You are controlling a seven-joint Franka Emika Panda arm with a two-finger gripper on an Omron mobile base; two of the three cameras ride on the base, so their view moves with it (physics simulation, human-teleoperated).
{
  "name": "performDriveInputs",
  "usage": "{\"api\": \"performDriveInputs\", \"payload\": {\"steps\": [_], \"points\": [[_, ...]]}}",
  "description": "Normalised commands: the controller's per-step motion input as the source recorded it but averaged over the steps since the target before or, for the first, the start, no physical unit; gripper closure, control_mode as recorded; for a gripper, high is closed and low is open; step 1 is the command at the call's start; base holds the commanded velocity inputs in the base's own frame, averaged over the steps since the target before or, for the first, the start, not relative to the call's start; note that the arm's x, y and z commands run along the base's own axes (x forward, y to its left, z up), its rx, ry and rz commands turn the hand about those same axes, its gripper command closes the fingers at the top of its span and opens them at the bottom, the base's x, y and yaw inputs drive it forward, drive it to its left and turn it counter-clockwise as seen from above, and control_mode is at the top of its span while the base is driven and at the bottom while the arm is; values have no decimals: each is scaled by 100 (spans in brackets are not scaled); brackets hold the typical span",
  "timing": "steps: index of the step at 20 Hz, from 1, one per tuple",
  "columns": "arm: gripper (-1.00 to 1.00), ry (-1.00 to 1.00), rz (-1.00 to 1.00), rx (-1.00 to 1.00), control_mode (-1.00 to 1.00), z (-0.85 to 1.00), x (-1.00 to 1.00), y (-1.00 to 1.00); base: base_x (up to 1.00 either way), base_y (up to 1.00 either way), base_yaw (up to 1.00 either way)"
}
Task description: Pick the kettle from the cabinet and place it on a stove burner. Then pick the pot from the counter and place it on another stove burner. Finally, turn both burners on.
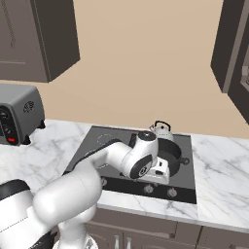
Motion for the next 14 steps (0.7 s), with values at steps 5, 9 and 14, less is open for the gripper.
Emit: {"api": "performDriveInputs", "payload": {"steps": [5,9,14], "points": [[-100,0,0,0,-100,-12,13,0,0,0,0],[-100,0,0,0,-100,-7,16,0,0,0,0],[-100,0,0,0,-100,-3,2,-3,0,0,0]]}}
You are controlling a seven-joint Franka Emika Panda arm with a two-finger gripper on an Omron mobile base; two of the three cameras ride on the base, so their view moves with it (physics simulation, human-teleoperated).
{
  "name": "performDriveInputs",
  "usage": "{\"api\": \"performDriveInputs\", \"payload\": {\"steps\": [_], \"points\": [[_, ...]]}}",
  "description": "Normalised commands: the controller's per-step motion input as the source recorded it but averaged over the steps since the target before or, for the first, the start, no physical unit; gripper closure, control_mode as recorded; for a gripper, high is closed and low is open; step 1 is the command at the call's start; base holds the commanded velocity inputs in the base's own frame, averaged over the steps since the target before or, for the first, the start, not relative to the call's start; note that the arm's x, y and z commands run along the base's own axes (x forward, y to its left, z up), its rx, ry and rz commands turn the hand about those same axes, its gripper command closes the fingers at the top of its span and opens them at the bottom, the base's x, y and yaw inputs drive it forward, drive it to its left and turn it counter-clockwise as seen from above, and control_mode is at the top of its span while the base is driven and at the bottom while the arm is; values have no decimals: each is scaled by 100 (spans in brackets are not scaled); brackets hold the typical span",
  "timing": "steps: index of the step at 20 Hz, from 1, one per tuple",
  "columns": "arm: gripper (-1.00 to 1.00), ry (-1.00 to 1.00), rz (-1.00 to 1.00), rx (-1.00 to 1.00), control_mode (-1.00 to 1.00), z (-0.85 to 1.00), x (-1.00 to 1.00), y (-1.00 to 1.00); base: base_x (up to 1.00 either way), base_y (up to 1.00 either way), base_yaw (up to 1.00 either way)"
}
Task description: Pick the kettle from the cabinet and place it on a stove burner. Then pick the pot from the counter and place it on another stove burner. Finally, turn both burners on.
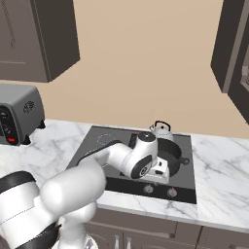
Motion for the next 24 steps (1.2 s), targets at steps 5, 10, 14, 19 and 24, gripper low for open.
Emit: {"api": "performDriveInputs", "payload": {"steps": [5,10,14,19,24], "points": [[-100,0,0,0,-100,-9,0,-5,0,0,0],[-100,0,0,0,-100,-16,0,0,0,0,0],[-100,0,0,0,-100,-14,2,-1,0,0,0],[-100,0,0,0,-100,-11,0,-3,0,0,0],[-100,0,0,0,-100,-13,2,0,0,0,0]]}}
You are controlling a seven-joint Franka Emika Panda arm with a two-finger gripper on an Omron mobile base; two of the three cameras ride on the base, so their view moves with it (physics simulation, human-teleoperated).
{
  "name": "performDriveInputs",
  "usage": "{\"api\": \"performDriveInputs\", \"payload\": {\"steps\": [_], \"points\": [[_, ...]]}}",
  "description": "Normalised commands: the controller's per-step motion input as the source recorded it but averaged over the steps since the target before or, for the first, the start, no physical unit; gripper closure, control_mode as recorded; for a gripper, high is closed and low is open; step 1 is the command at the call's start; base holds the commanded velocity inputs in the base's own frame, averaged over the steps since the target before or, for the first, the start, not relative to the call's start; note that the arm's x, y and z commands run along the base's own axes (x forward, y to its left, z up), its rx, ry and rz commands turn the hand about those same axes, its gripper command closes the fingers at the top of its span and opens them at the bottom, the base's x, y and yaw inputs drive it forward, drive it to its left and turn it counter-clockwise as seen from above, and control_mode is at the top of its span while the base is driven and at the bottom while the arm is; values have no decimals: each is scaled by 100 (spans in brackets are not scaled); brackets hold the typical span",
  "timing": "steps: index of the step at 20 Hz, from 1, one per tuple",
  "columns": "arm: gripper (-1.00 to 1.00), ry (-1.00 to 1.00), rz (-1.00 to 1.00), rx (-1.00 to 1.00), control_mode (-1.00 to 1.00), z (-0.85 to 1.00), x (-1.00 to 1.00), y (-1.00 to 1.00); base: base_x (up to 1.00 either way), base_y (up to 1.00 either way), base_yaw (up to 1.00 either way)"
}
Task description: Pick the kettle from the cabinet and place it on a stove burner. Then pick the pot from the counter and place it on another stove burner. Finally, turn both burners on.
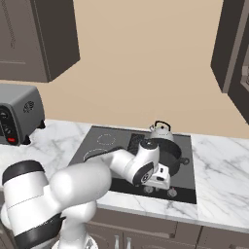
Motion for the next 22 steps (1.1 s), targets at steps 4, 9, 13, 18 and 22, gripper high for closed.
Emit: {"api": "performDriveInputs", "payload": {"steps": [4,9,13,18,22], "points": [[-100,0,0,0,-100,-12,9,0,0,0,0],[-100,0,0,0,-100,-8,4,0,0,0,0],[-100,0,0,0,-100,-12,0,0,0,0,0],[-100,0,0,0,-100,-13,4,0,0,0,0],[-100,0,0,0,-100,-8,7,0,0,0,0]]}}
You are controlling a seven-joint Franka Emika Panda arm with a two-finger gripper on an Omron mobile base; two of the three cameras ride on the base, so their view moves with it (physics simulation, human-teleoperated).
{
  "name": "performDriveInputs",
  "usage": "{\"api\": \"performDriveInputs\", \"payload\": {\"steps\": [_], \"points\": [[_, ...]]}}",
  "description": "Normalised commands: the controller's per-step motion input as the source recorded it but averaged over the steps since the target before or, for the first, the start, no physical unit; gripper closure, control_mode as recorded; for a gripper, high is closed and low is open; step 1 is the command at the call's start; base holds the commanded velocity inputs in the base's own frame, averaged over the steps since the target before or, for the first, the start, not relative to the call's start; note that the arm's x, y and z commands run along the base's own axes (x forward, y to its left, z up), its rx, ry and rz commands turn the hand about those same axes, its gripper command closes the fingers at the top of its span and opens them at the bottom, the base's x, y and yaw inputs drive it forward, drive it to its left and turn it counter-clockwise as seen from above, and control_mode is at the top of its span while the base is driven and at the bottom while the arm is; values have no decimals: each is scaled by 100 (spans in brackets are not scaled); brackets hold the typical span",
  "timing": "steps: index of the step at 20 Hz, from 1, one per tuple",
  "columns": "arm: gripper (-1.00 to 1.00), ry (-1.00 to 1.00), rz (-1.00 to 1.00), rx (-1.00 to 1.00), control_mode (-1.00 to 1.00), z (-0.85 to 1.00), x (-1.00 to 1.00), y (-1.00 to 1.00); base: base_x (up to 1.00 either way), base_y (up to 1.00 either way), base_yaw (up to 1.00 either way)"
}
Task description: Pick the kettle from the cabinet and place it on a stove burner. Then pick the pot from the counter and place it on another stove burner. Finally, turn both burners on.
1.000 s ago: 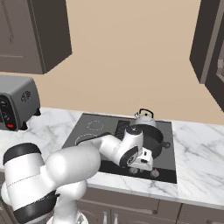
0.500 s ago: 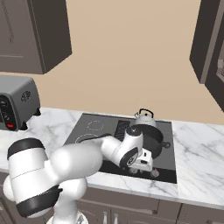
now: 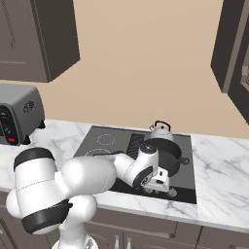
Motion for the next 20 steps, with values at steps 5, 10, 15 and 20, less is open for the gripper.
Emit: {"api": "performDriveInputs", "payload": {"steps": [5,10,15,20], "points": [[-100,0,0,0,-100,-1,7,0,0,0,0],[100,0,0,0,-100,-4,1,0,0,0,0],[100,1,0,0,-100,-11,0,0,0,0,0],[100,0,0,0,-100,-6,0,0,0,0,0]]}}
